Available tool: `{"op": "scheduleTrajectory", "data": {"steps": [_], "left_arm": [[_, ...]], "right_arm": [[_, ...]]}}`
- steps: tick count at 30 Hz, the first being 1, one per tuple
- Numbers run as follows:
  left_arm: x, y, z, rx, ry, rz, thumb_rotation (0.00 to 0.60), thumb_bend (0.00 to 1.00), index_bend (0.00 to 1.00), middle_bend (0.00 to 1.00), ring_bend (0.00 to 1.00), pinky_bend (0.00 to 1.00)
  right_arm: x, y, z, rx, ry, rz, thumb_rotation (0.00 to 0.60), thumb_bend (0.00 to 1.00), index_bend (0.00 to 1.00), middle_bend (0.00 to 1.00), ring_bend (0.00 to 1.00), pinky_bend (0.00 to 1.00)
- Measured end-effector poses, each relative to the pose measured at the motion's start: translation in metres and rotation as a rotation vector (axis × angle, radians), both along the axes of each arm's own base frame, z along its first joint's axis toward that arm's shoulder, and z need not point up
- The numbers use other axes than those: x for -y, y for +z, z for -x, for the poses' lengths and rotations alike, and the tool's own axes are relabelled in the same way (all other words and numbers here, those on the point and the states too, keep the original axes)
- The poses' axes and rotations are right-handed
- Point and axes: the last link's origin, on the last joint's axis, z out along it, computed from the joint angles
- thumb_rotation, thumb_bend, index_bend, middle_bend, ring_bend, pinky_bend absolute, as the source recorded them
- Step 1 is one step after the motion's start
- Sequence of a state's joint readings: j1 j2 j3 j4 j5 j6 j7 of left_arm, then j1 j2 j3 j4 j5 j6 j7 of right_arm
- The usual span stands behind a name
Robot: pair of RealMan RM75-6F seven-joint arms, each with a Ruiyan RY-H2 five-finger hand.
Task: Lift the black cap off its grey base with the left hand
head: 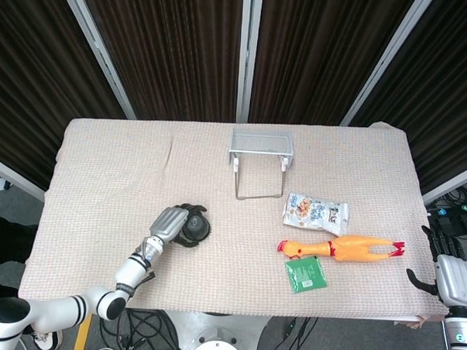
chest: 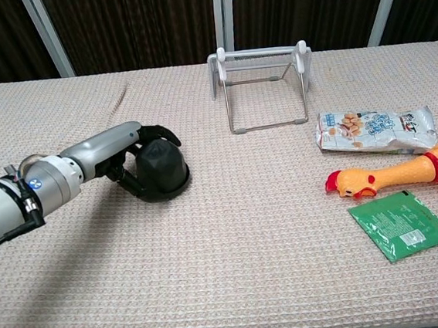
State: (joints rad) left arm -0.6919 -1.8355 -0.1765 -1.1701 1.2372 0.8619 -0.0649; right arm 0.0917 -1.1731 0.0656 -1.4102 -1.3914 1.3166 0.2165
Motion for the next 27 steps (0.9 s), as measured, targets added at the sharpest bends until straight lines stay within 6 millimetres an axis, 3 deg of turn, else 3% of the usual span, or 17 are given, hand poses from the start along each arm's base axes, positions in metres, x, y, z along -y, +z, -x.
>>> {"op": "scheduleTrajectory", "data": {"steps": [8, 14, 22, 27], "left_arm": [[-0.003, 0.005, -0.002, 0.021, 0.002, -0.013, 0.600, 0.21, 0.25, 0.35, 0.26, 0.34], [-0.008, 0.021, -0.005, 0.035, -0.013, -0.043, 0.600, 0.22, 0.29, 0.36, 0.27, 0.37], [-0.031, 0.077, -0.019, 0.033, -0.069, -0.166, 0.600, 0.22, 0.32, 0.37, 0.29, 0.38], [-0.047, 0.130, -0.048, 0.052, -0.141, -0.287, 0.600, 0.22, 0.32, 0.37, 0.29, 0.38]], "right_arm": [[0.000, 0.001, 0.000, 0.002, 0.000, 0.001, 0.600, 0.19, 0.00, 0.00, 0.00, 0.00], [0.000, 0.000, -0.001, 0.002, 0.002, 0.000, 0.600, 0.19, 0.00, 0.00, 0.00, 0.00], [0.000, 0.000, -0.004, -0.002, 0.013, 0.001, 0.600, 0.19, 0.00, 0.00, 0.00, 0.00], [0.000, 0.000, -0.007, -0.004, 0.023, -0.001, 0.600, 0.19, 0.00, 0.00, 0.00, 0.00]]}}
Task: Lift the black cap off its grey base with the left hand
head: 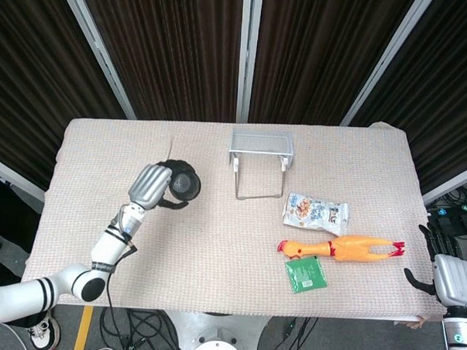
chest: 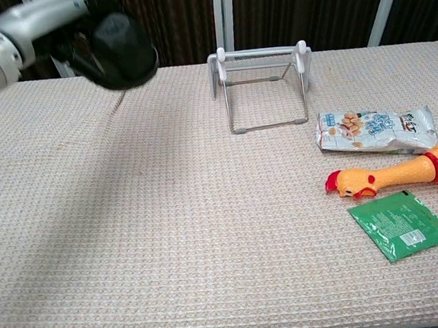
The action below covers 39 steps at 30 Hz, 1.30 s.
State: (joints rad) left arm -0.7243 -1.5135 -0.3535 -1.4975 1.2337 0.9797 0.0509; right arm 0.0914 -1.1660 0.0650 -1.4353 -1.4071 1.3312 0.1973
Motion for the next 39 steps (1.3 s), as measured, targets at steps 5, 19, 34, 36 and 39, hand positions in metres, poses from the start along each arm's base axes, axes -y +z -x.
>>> {"op": "scheduleTrajectory", "data": {"steps": [5, 19, 34, 36, 39], "left_arm": [[-0.005, 0.034, -0.017, 0.004, -0.021, -0.074, 0.600, 0.22, 0.33, 0.37, 0.29, 0.38], [-0.005, -0.014, 0.025, -0.109, 0.116, 0.172, 0.600, 0.22, 0.37, 0.37, 0.29, 0.37], [-0.001, 0.003, 0.017, -0.015, 0.139, 0.109, 0.600, 0.22, 0.37, 0.37, 0.29, 0.37], [0.004, -0.017, 0.036, -0.068, 0.183, 0.220, 0.600, 0.22, 0.37, 0.37, 0.29, 0.37], [0.011, -0.032, 0.051, -0.103, 0.218, 0.318, 0.600, 0.22, 0.37, 0.37, 0.29, 0.37]], "right_arm": [[0.000, -0.001, 0.000, -0.001, -0.003, -0.006, 0.600, 0.19, 0.00, 0.00, 0.00, 0.00], [0.000, -0.003, 0.003, 0.003, -0.014, -0.012, 0.600, 0.19, 0.00, 0.00, 0.00, 0.00], [0.000, -0.006, 0.007, 0.006, -0.021, -0.027, 0.600, 0.19, 0.00, 0.00, 0.00, 0.00], [0.000, -0.006, 0.007, 0.006, -0.022, -0.024, 0.600, 0.19, 0.00, 0.00, 0.00, 0.00], [0.000, -0.006, 0.007, 0.006, -0.024, -0.024, 0.600, 0.19, 0.00, 0.00, 0.00, 0.00]]}}
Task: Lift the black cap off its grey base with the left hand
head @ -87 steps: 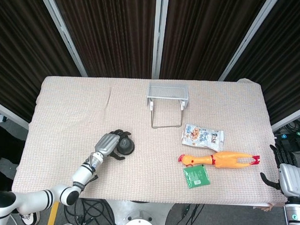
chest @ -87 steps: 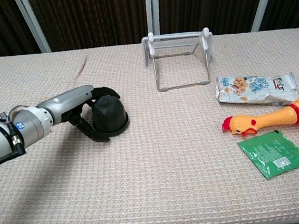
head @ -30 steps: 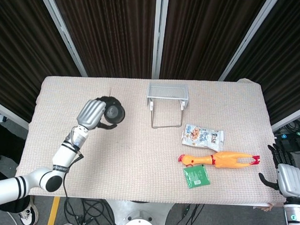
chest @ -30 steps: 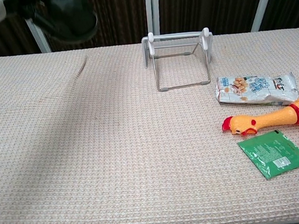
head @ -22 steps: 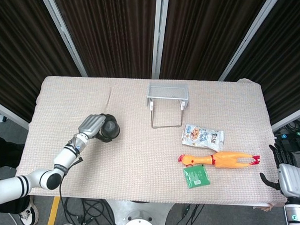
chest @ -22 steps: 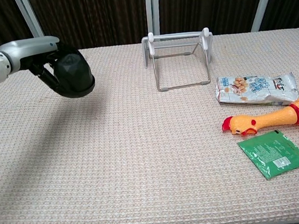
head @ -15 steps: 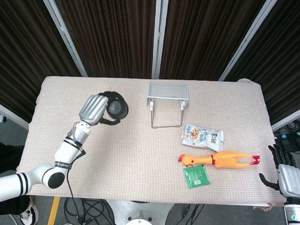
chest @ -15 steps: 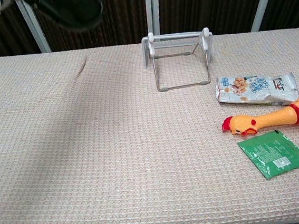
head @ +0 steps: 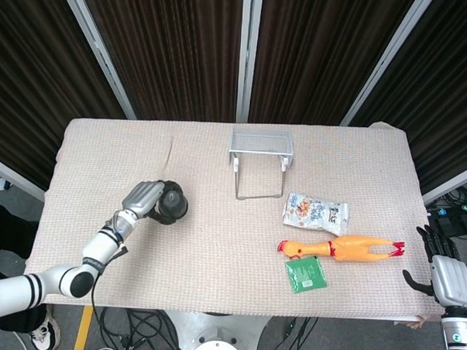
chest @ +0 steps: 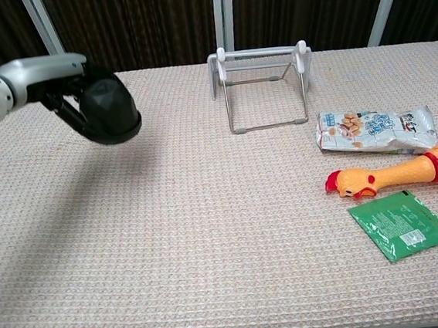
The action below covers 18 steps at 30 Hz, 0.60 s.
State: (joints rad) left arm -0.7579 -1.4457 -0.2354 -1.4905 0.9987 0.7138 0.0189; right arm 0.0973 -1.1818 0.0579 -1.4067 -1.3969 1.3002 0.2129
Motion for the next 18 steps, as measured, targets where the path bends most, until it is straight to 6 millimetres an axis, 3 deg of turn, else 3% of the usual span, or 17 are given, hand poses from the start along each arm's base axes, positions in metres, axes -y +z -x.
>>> {"op": "scheduleTrajectory", "data": {"steps": [5, 8, 15, 18], "left_arm": [[0.000, 0.002, -0.002, 0.042, 0.008, -0.007, 0.600, 0.22, 0.37, 0.37, 0.29, 0.37], [0.008, 0.000, -0.023, 0.093, -0.039, 0.007, 0.600, 0.22, 0.37, 0.37, 0.29, 0.37], [0.065, -0.022, -0.090, 0.191, -0.273, 0.165, 0.600, 0.22, 0.37, 0.38, 0.29, 0.38], [0.066, -0.022, -0.097, 0.180, -0.330, 0.132, 0.600, 0.22, 0.37, 0.38, 0.29, 0.38]], "right_arm": [[0.000, -0.003, 0.001, 0.000, -0.004, -0.009, 0.600, 0.19, 0.00, 0.00, 0.00, 0.00], [0.000, -0.003, 0.000, -0.002, 0.000, -0.008, 0.600, 0.19, 0.00, 0.00, 0.00, 0.00], [0.000, -0.003, 0.002, 0.000, -0.005, -0.008, 0.600, 0.19, 0.00, 0.00, 0.00, 0.00], [0.000, -0.003, 0.003, 0.002, -0.007, -0.010, 0.600, 0.19, 0.00, 0.00, 0.00, 0.00]]}}
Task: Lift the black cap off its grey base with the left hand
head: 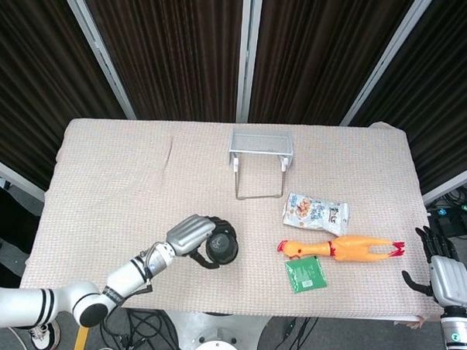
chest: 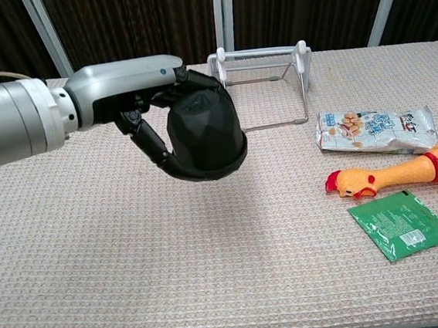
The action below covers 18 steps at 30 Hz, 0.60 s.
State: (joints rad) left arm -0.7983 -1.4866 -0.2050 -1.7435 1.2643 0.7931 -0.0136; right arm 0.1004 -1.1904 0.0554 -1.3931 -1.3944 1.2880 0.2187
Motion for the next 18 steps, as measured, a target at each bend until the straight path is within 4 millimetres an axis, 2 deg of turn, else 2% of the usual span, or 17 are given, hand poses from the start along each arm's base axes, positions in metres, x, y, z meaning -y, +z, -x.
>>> {"op": "scheduleTrajectory", "data": {"steps": [2, 5, 9, 12, 15, 17, 18], "left_arm": [[-0.012, 0.003, 0.006, -0.016, 0.014, -0.056, 0.600, 0.22, 0.37, 0.38, 0.29, 0.38], [-0.046, 0.013, 0.027, -0.065, 0.090, -0.183, 0.600, 0.23, 0.38, 0.38, 0.29, 0.38], [-0.108, 0.046, 0.070, -0.135, 0.274, -0.385, 0.600, 0.22, 0.38, 0.38, 0.29, 0.37], [-0.135, 0.072, 0.098, -0.152, 0.412, -0.469, 0.600, 0.23, 0.37, 0.38, 0.29, 0.37], [-0.136, 0.076, 0.108, -0.157, 0.457, -0.457, 0.600, 0.22, 0.37, 0.38, 0.29, 0.37], [-0.126, 0.067, 0.103, -0.153, 0.432, -0.407, 0.600, 0.22, 0.37, 0.38, 0.29, 0.37], [-0.114, 0.057, 0.095, -0.146, 0.400, -0.356, 0.600, 0.23, 0.37, 0.38, 0.29, 0.37]], "right_arm": [[0.000, -0.001, 0.001, 0.001, -0.002, -0.002, 0.600, 0.19, 0.00, 0.00, 0.00, 0.00], [0.000, -0.001, 0.001, 0.001, -0.002, -0.003, 0.600, 0.19, 0.00, 0.00, 0.00, 0.00], [0.000, -0.001, 0.000, -0.001, -0.001, -0.001, 0.600, 0.19, 0.00, 0.00, 0.00, 0.00], [0.001, -0.002, 0.000, -0.001, -0.004, -0.004, 0.600, 0.19, 0.00, 0.00, 0.00, 0.00], [0.000, -0.005, 0.000, -0.001, -0.004, -0.017, 0.600, 0.19, 0.00, 0.00, 0.00, 0.00], [0.000, -0.006, 0.000, -0.002, -0.004, -0.018, 0.600, 0.19, 0.00, 0.00, 0.00, 0.00], [0.000, -0.005, 0.000, -0.001, -0.003, -0.016, 0.600, 0.19, 0.00, 0.00, 0.00, 0.00]]}}
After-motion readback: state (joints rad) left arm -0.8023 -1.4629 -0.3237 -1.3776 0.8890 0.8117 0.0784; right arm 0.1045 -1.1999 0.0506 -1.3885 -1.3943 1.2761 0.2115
